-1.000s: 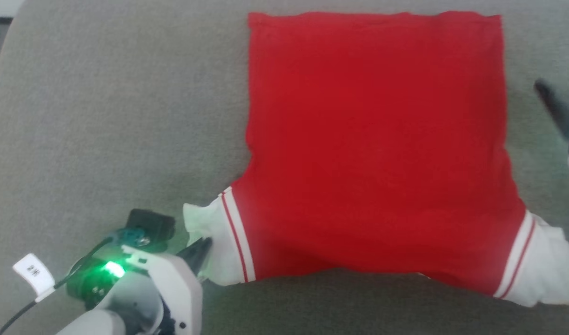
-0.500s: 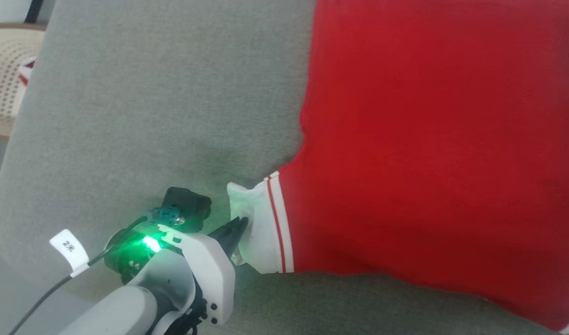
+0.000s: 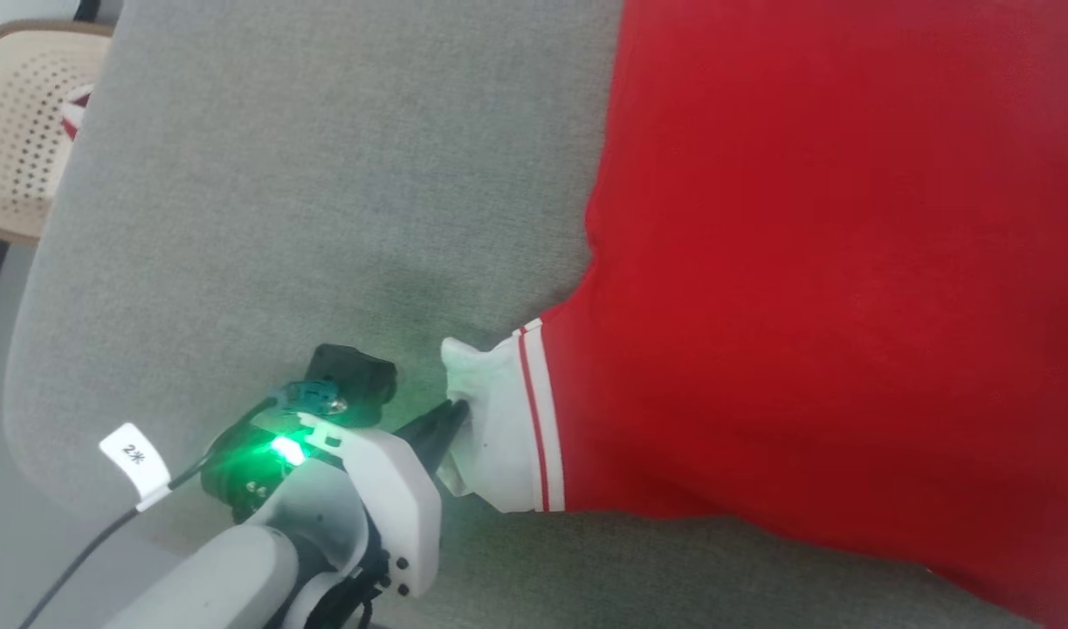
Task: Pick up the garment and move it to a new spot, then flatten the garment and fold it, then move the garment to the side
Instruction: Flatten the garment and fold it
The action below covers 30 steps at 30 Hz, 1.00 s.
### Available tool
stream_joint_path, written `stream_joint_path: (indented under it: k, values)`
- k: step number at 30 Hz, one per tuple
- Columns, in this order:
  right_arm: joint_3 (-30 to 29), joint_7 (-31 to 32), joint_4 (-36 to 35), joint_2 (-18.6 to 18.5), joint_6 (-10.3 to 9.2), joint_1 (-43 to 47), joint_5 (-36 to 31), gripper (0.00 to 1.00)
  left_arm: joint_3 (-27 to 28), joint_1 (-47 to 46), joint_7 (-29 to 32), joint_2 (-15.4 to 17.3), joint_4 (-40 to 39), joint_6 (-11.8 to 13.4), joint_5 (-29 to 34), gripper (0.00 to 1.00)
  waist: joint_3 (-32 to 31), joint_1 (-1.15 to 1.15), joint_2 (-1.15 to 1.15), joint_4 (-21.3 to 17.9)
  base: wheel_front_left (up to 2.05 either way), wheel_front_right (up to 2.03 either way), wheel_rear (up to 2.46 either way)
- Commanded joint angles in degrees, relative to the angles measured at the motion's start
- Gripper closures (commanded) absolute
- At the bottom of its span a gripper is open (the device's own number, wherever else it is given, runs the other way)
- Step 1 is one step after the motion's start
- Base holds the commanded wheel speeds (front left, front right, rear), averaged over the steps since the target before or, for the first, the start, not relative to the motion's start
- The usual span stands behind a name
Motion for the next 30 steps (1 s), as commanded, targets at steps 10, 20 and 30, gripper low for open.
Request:
stream_joint_path:
  k: [10, 20, 30]
  values:
    - [12.57, 3.55, -15.96, -3.87, -0.08, 11.78, 13.28, 1.00, 2.72, 1.28, -0.64, 3.62, 0.69, 0.78, -1.00, 1.00, -4.81, 0.00, 0.00, -7.69, 0.00, 0.00, 0.00]
    - [11.79, 4.44, -39.77, -11.63, -0.09, 30.61, 24.05, 1.00, 4.30, 2.52, 0.49, 6.88, -0.98, 2.28, -1.32, 1.00, -8.10, 0.00, 0.00, -13.76, 0.00, 0.00, 0.00]
    - [0.87, 10.31, -54.55, -9.94, -0.09, 57.10, 24.41, 1.00, 4.86, 3.48, 1.07, 8.49, -2.23, 3.22, -1.80, 1.00, -9.62, 0.00, 0.00, -16.24, 0.00, 0.00, 0.00]
